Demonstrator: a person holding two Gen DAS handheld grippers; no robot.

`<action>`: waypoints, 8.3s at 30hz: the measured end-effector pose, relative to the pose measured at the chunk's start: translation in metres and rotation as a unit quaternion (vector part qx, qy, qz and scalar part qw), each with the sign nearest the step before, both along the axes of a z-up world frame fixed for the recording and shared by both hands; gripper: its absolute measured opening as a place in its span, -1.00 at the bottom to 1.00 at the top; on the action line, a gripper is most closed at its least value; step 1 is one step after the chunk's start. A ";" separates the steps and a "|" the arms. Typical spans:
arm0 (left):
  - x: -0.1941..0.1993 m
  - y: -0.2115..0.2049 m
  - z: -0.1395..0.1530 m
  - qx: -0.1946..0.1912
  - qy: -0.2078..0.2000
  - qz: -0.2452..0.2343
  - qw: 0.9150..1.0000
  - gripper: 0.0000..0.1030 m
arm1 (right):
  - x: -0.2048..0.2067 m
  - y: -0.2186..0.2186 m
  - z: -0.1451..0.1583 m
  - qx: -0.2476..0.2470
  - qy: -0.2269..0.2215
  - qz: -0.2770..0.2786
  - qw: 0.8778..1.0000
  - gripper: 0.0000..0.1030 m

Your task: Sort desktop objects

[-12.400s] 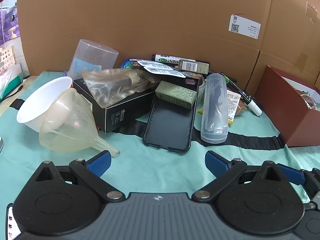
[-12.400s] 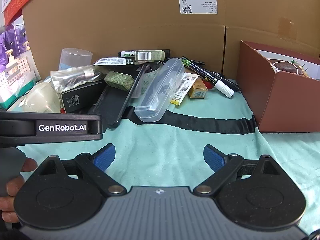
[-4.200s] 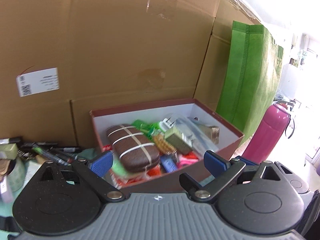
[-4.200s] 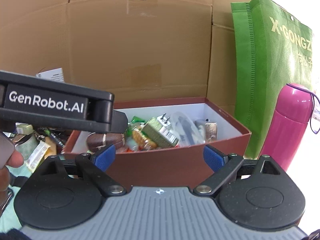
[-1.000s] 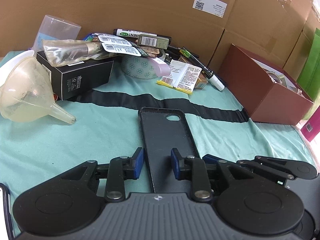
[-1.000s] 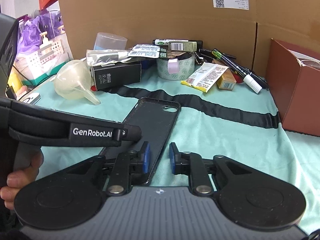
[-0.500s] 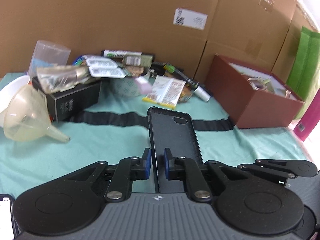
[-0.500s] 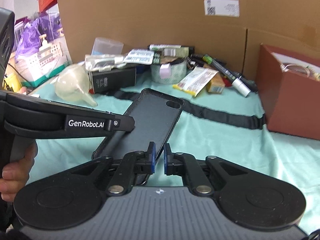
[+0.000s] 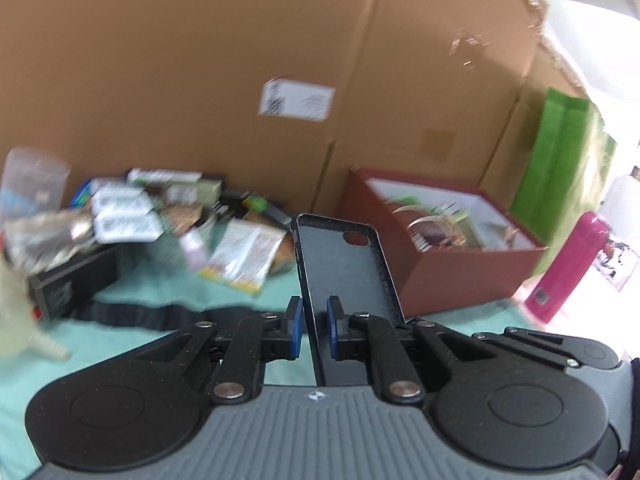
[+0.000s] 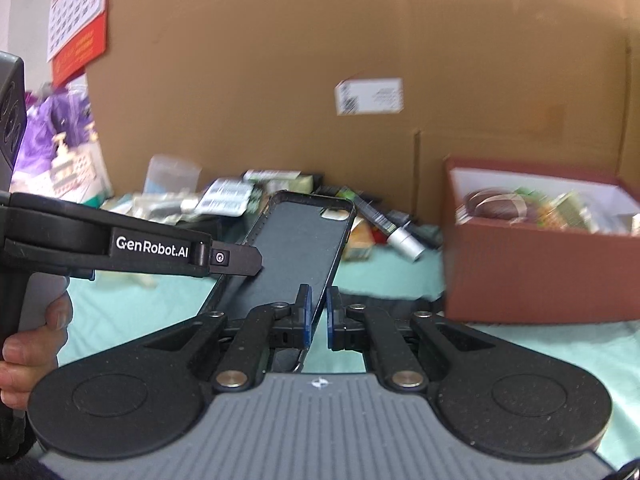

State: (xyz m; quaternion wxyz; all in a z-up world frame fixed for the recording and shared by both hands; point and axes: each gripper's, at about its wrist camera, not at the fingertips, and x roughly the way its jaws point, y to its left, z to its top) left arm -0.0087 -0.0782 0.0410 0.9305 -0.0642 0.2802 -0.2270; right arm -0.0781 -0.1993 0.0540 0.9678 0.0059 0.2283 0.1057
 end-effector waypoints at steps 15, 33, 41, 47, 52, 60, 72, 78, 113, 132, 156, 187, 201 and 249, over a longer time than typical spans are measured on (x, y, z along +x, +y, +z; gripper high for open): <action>0.029 -0.081 0.039 -0.027 -0.044 -0.084 0.995 -0.79 | 0.000 -0.073 0.042 0.002 -0.083 -0.103 0.991 -0.90; 0.117 -0.160 0.016 -0.028 -0.020 -0.073 0.997 -0.70 | 0.088 -0.137 0.029 -0.041 -0.078 -0.162 0.983 -0.86; 0.102 -0.139 0.008 -0.065 -0.052 -0.057 0.995 0.96 | 0.093 -0.134 0.008 -0.076 -0.065 -0.171 0.980 0.20; 0.094 -0.138 0.005 -0.049 -0.038 -0.058 0.996 0.96 | 0.084 -0.130 0.008 -0.076 -0.076 -0.192 0.976 0.68; 0.086 -0.134 0.006 -0.053 -0.033 -0.058 0.996 0.96 | 0.075 -0.128 0.017 -0.080 -0.077 -0.199 0.974 0.75; 0.067 -0.124 0.009 -0.061 -0.036 -0.061 0.996 0.96 | 0.056 -0.113 0.029 -0.081 -0.093 -0.191 0.974 0.80; 0.036 -0.072 -0.011 -0.091 0.019 -0.053 0.994 0.96 | 0.028 -0.068 0.025 -0.084 -0.088 -0.138 0.983 0.80; 0.018 -0.037 -0.023 -0.075 0.020 -0.032 0.996 0.96 | 0.019 -0.029 0.014 -0.085 -0.083 -0.094 0.989 0.80; 0.042 0.097 -0.039 -0.082 0.035 0.172 0.981 0.72 | 0.068 0.088 -0.021 -0.101 -0.021 0.041 0.994 0.79; 0.119 0.098 -0.054 -0.119 0.100 0.211 0.965 -0.15 | 0.145 0.091 -0.037 -0.065 0.014 0.058 0.996 -0.04; 0.031 0.074 -0.043 -0.095 0.086 0.112 0.985 -1.00 | 0.055 0.062 -0.011 -0.071 -0.006 0.081 0.994 -1.00; 0.018 0.089 -0.062 -0.078 0.107 0.106 0.986 0.09 | 0.044 0.089 -0.041 -0.093 0.036 0.127 0.987 -0.14; 0.011 0.121 -0.055 -0.060 0.101 0.087 0.989 0.36 | 0.054 0.074 -0.046 -0.074 0.073 0.103 0.989 -0.09; 0.052 0.113 -0.073 -0.067 0.141 0.104 0.982 0.13 | 0.080 0.062 -0.060 0.146 0.119 0.153 0.970 -0.74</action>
